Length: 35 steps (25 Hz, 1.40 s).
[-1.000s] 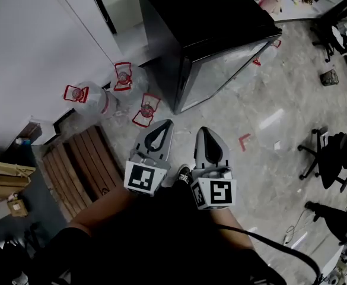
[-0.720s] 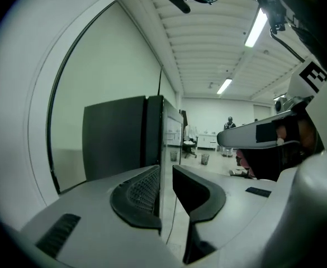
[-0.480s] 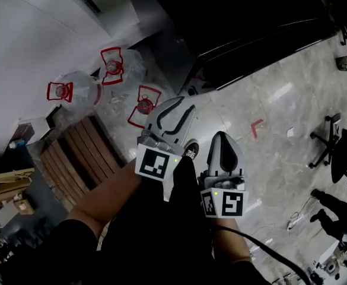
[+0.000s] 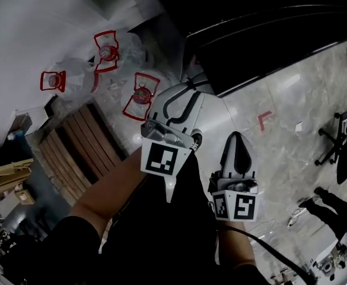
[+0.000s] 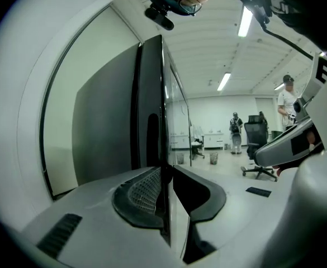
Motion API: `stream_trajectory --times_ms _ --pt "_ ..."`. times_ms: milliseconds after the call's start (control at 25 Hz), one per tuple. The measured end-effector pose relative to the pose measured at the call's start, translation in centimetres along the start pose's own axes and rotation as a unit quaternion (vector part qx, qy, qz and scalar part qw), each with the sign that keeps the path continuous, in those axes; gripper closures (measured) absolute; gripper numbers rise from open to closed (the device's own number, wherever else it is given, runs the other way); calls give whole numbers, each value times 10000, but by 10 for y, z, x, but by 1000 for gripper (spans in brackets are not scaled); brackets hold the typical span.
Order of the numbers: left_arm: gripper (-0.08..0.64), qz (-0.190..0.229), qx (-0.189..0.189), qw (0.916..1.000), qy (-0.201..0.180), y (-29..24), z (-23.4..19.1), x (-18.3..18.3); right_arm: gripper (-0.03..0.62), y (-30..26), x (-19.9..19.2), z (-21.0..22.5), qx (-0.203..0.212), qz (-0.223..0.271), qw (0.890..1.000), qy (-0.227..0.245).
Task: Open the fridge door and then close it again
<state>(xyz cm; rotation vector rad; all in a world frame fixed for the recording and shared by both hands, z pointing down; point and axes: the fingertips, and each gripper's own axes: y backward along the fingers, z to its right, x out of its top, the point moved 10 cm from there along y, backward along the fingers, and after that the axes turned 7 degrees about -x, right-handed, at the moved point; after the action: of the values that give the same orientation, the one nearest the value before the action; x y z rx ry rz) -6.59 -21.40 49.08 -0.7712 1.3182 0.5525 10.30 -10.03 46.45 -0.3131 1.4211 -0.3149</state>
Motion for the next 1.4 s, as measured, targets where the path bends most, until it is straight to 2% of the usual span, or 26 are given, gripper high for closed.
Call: stream_trajectory --times_ms 320,600,680,800,920,1120,1400 --pt "503 89 215 9994 251 1 8 -8 577 12 -18 27 -229 -124 9996 -81" --pt "505 46 535 9976 440 3 13 -7 577 21 -20 35 -301 -16 9995 -106" --pt "505 -56 522 9980 353 4 17 -4 577 24 -19 38 -314 -14 9995 -101" --pt "509 -286 346 9987 242 8 46 -2 577 30 -17 45 -353 11 9993 -85" --pt "515 -140 406 9984 356 11 87 0 577 36 -14 53 -429 93 9990 -59" --pt "519 71 548 9980 314 3 147 8 577 55 -13 80 -586 129 9982 -13" --pt "522 0 641 9975 291 -4 181 15 577 75 -16 108 -712 242 9972 -30"
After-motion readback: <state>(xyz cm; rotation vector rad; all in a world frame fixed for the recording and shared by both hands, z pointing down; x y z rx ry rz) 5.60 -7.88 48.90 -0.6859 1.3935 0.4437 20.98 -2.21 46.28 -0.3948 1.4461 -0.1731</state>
